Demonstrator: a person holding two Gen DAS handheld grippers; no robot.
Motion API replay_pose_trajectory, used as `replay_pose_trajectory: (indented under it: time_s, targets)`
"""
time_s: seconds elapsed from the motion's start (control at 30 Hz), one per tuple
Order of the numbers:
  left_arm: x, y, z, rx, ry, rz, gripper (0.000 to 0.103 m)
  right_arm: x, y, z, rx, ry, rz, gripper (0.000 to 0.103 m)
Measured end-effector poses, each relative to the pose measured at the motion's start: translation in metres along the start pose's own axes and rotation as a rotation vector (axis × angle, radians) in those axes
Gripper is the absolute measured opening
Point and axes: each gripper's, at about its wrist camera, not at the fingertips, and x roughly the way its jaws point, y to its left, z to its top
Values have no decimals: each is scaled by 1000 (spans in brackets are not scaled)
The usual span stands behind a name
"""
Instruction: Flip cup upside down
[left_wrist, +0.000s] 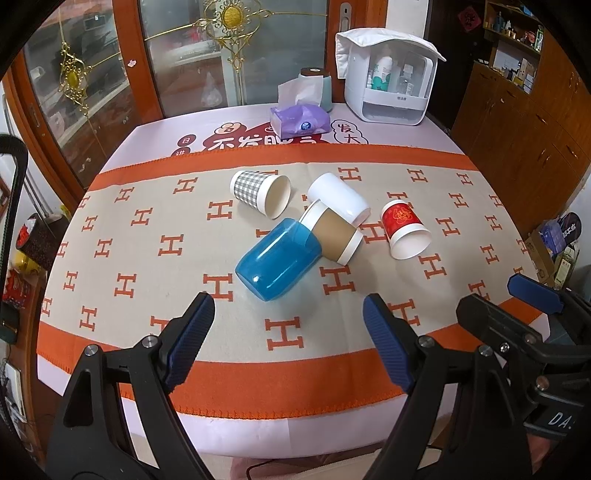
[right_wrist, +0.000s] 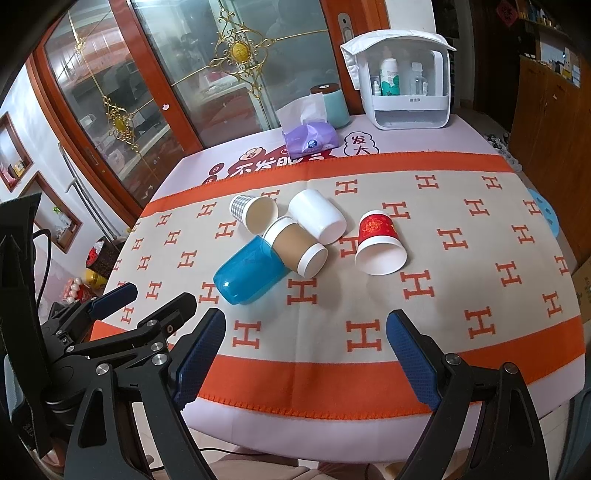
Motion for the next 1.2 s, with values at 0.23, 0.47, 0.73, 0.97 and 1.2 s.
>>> replay_pose_trajectory:
  time_s: [0.23,0.47,0.73,0.97,1.2]
  targets:
    - [0,-1,-3,-1,-2,2,81,-1,-1,-2,0,-2,2,90]
    - [-1,-4,-6,8,-2,1,81,-1,-1,-2,1,-3,2,90]
    - [2,-6,0,36,25,2,81,2,1,-4,7,4,6,90]
    - [11,1,12,71,53,-10,81,14,2,4,40,23,15,90]
    - [43,24,33,27,151,-67,81,38,1,17,94,51,9,90]
